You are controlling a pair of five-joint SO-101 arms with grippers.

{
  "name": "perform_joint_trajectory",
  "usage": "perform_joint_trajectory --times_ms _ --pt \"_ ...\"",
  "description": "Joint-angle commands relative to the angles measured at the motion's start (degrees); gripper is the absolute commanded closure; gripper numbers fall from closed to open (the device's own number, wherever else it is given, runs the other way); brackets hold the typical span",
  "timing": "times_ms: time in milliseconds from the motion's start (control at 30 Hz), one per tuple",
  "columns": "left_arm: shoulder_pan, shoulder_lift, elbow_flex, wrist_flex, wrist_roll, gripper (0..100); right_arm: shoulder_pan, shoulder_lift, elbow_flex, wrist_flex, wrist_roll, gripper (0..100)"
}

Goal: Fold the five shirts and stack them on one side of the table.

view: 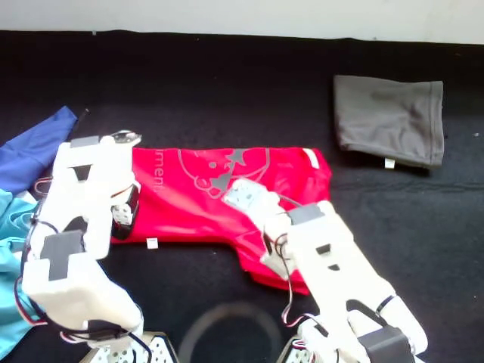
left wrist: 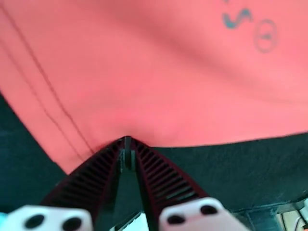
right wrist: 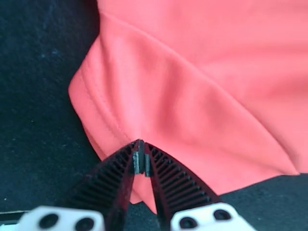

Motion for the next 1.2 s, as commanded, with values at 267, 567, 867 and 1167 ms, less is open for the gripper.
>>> perform_joint_trajectory --times_ms 267,567,867,1167 --pt "-3.0 6.8 -1.9 -2.5 -0.3 99 -10.1 0.1 -4.5 13.1 3.3 81.0" --pt "-3.1 6.8 -1.9 -2.5 -0.3 99 -12.2 0.7 5.8 2.2 4.7 80.7" --pt "-3.1 6.8 -1.9 -2.5 -0.3 99 -7.1 0.7 12.4 -5.8 6.3 81.1" --pt "-3.1 6.8 -1.8 -2.5 -0.3 99 2.6 0.0 12.0 -10.2 11.0 98.5"
